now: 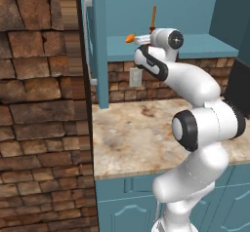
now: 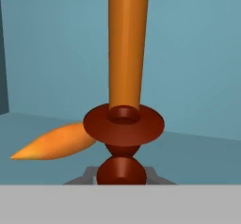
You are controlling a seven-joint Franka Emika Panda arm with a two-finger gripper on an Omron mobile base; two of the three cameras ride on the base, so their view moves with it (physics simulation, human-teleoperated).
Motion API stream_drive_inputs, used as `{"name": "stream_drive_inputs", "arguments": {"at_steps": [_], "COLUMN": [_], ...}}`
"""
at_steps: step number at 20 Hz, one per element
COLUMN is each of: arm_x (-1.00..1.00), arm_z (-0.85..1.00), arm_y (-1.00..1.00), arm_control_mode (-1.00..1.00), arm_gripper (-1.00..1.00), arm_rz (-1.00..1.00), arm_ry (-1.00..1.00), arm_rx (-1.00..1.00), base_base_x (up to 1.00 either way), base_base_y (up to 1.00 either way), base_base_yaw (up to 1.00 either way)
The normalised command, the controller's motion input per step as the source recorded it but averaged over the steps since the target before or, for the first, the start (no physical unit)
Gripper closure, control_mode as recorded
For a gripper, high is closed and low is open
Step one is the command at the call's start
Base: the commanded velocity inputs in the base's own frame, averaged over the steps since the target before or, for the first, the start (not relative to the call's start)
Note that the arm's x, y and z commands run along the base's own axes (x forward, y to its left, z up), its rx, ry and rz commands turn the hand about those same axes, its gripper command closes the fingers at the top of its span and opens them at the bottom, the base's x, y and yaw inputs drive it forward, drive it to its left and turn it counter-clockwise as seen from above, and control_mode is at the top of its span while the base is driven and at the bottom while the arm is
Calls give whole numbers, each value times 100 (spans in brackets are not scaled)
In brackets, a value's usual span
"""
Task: Pick the candle and candle from the dining table and place them in the open cabinet. Close the cabinet after placing the objects.
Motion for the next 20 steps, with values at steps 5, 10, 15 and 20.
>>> {"name": "stream_drive_inputs", "arguments": {"at_steps": [5, 10, 15, 20], "arm_x": [2, 0, 0, -5], "arm_z": [-16, -12, -11, -14], "arm_y": [0, 0, 0, 0], "arm_control_mode": [-100, -100, -100, -100], "arm_gripper": [100, 100, 100, 100], "arm_rz": [0, 0, 0, 0], "arm_ry": [0, 0, 0, -5], "arm_rx": [6, 6, 3, 0], "base_base_x": [0, 0, 0, 0], "base_base_y": [0, 0, 0, 0], "base_base_yaw": [0, 0, 0, 0]}}
